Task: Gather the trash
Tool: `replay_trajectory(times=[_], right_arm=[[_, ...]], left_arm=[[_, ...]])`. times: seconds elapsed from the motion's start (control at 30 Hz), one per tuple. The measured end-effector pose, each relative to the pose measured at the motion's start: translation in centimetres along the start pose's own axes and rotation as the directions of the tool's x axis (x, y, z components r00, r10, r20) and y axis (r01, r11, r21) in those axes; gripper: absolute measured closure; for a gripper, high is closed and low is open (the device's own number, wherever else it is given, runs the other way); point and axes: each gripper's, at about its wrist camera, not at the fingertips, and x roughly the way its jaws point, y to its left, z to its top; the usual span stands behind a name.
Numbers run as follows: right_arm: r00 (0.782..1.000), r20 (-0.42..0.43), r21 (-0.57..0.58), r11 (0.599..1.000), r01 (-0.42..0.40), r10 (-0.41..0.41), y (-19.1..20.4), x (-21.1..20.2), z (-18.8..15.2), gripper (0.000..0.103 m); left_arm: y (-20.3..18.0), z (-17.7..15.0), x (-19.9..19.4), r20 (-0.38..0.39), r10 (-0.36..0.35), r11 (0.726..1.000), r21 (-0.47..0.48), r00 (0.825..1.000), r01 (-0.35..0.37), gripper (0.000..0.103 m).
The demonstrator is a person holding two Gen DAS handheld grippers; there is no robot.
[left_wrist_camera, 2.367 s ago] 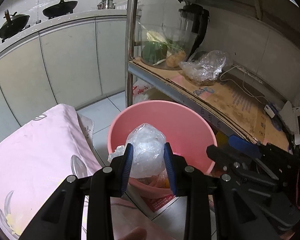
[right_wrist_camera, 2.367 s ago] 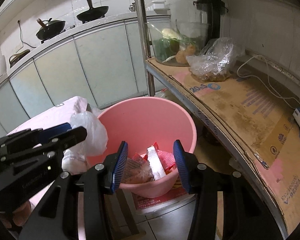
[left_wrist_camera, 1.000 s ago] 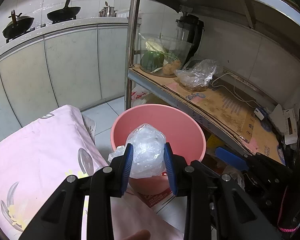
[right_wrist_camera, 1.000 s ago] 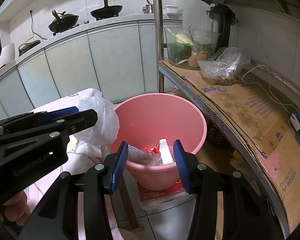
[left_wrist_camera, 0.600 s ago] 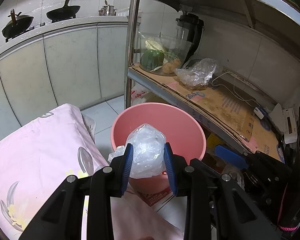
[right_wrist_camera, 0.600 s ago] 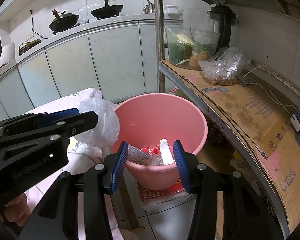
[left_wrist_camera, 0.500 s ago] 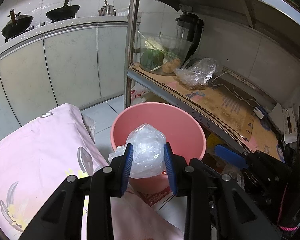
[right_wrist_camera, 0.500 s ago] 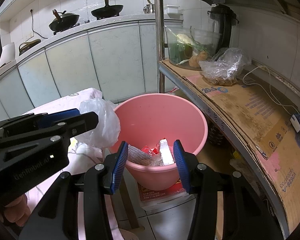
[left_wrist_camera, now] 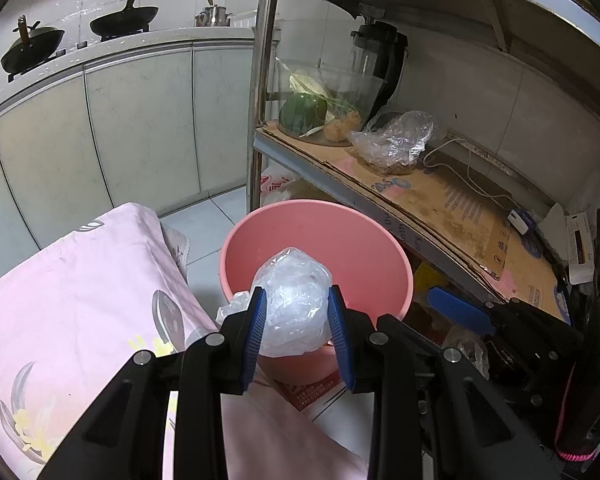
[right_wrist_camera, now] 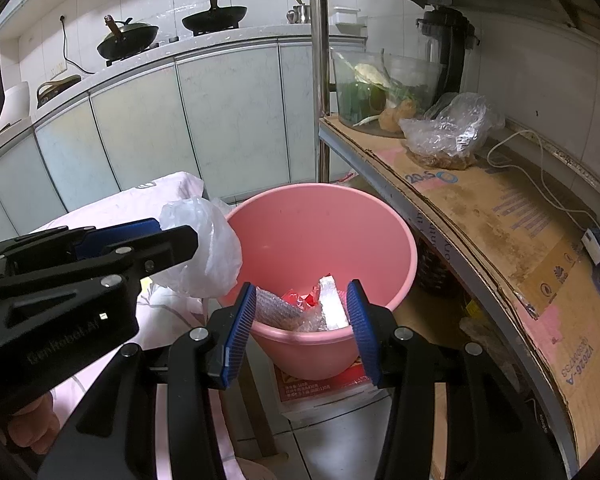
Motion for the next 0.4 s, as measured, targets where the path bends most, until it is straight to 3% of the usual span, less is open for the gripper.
replay_trajectory(times=[0.4], right_arm=[[1.000,-0.007,-0.001,1.000,0.000,0.000,-0.02,0.35,-0.16,0.055]], left_arm=[[0.07,-0.10,0.19,-0.008,-0.008,1.000,0.008,1.000,0.008,0.073]])
